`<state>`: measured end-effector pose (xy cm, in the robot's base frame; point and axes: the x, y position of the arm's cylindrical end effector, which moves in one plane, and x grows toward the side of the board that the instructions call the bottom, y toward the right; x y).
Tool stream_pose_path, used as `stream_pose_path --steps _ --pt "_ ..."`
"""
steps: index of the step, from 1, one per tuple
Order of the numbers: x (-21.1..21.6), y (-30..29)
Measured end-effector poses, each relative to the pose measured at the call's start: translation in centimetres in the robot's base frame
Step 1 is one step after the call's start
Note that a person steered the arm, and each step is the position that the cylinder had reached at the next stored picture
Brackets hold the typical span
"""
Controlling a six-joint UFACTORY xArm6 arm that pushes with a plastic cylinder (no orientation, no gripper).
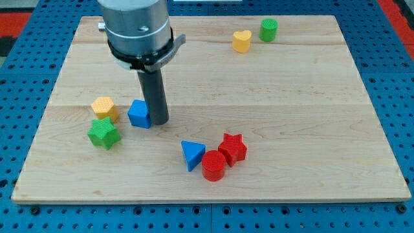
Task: Push the blue cube to the left side of the yellow heart
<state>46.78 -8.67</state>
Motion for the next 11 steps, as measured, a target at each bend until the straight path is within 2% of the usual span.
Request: stream_pose_path --steps 1,2,3,4,7,9,10,11 --pt "0.9 -1.1" --pt "3.5 -1.3" --pt "3.3 -3.6" --pt "1.3 -4.8" --pt "-9.6 -2.8" --pt "-18.0 -4.5" --pt "-21.1 -4.9" --pt "-21.9 -3.6"
